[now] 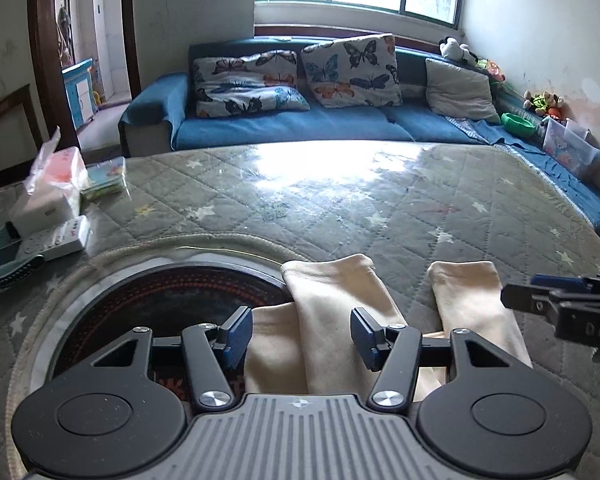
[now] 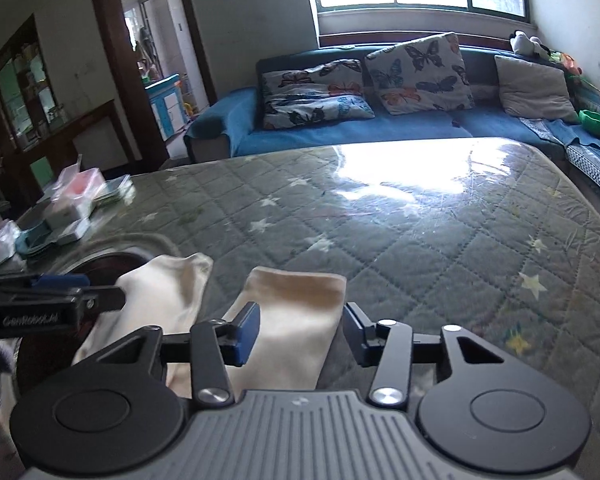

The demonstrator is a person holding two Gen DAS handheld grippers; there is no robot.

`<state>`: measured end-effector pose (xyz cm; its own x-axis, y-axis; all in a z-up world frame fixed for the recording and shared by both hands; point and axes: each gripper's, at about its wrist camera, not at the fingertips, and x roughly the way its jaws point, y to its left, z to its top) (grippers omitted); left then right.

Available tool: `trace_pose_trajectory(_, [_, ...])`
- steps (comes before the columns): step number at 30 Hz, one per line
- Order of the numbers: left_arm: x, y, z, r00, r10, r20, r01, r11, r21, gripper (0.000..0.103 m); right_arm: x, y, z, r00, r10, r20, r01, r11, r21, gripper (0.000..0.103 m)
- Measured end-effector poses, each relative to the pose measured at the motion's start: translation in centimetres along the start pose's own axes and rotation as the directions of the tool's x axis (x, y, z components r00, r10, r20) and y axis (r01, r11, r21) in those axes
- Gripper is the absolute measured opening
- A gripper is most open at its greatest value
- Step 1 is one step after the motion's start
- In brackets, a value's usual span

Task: Fold clothes
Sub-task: 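Close the left gripper on one sweatshirt layer while the right gripper grasps another, then lift the sweatshirt with both grippers and pull them apart to spread it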

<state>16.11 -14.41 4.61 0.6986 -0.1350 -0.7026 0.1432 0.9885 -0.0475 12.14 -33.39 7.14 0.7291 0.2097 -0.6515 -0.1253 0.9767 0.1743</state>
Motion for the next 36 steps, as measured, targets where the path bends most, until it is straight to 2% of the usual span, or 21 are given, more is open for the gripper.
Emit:
trace_pose_trajectory(2, [0.6,0.2,0.0,1.0,-0.015,-0.012,0.015,1.0,-0.015,0.056,1.1,-0.5,0.4,1.0,-0.006,-0.008,0.006,1.0,0.005,0.042])
trace_pose_trajectory(6, [1.1,0.4,0.0,0.998,-0.056,-0.028,0.055,0.998,-0.022,0.041,2.8,-1.6,0.8,1.0,-0.012,-0.02,0.013,0.999,0.037,0.039])
trace_pose_trajectory(10, [1.4,0.8,0.0,0.997,-0.074,-0.039,0.072,0.996,-0.052,0.04,3.9,-1.9,0.6,0.999,0.009,-0.035,-0.007,0.999,0.049,0.033])
trace_pose_trajectory(12, [1.3,0.9,0.0,0.997,-0.072,-0.032,0.07,0.996,-0.054,0.041,4.1,-1.4,0.4,1.0,-0.004,-0.025,0.004,1.0,0.018,0.03])
trace_pose_trajectory(16, [1.4,1.1,0.1,0.995,-0.093,-0.032,0.091,0.993,-0.07,0.04,4.2,-1.2,0.3,1.0,-0.015,-0.013,0.015,1.0,-0.001,0.012])
trace_pose_trajectory(18, [1.5,0.9,0.0,0.994,-0.106,-0.033,0.104,0.993,-0.064,0.019,4.1,-1.3,0.3,1.0,-0.014,-0.01,0.014,1.0,0.005,0.008])
trace_pose_trajectory(20, [1.5,0.6,-0.1,0.993,-0.115,-0.028,0.114,0.992,-0.047,0.013,3.6,-1.5,0.4,1.0,-0.026,0.002,0.026,1.0,0.007,0.006])
trace_pose_trajectory(21, [1.4,0.5,-0.2,0.994,-0.11,-0.02,0.109,0.993,-0.044,0.006,3.2,-1.6,0.4,0.999,-0.031,0.012,0.031,0.999,0.009,0.005])
trace_pose_trajectory(26, [0.0,0.9,-0.4,0.995,-0.092,0.042,0.095,0.993,-0.071,0.003,0.9,-2.3,0.4,0.996,-0.06,0.07,0.059,0.998,0.022,0.004])
trace_pose_trajectory(36, [-7.7,5.0,-2.1,0.984,-0.028,0.176,0.063,0.979,-0.194,0.003,-6.5,-4.9,-1.6,0.971,-0.16,0.177,0.151,0.986,0.067,0.004])
